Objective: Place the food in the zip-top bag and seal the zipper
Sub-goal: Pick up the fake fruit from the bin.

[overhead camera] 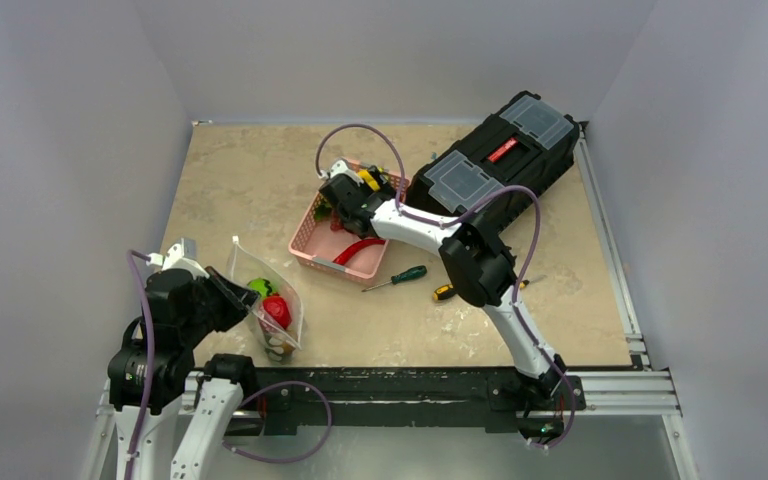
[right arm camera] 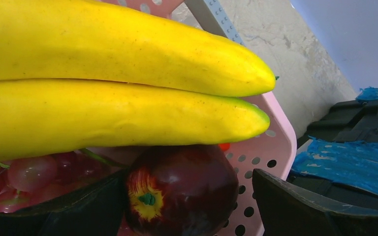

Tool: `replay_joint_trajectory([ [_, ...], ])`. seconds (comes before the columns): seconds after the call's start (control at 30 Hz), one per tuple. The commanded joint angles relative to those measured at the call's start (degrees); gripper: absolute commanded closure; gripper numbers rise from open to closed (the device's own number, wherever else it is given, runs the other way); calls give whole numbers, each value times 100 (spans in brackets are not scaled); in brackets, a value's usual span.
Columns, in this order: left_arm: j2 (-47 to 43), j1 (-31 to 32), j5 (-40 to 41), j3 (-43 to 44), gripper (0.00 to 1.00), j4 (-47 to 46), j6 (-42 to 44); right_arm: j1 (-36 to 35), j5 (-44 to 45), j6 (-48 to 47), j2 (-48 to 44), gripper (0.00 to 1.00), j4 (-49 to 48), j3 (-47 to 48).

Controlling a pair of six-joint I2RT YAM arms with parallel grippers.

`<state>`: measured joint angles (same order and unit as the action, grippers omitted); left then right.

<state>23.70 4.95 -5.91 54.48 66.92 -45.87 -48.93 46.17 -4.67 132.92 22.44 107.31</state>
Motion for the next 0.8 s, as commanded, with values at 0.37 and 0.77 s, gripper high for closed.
replay_joint_trajectory([
  [0.37, -32, 6, -76, 29, 100, -176, -9, 32, -370, 349, -350, 49, 205, -26],
  [0.77, 25, 9, -148, 10, 100, -227, -22, 24, -1896, 786, -2234, 96, -291, -797],
])
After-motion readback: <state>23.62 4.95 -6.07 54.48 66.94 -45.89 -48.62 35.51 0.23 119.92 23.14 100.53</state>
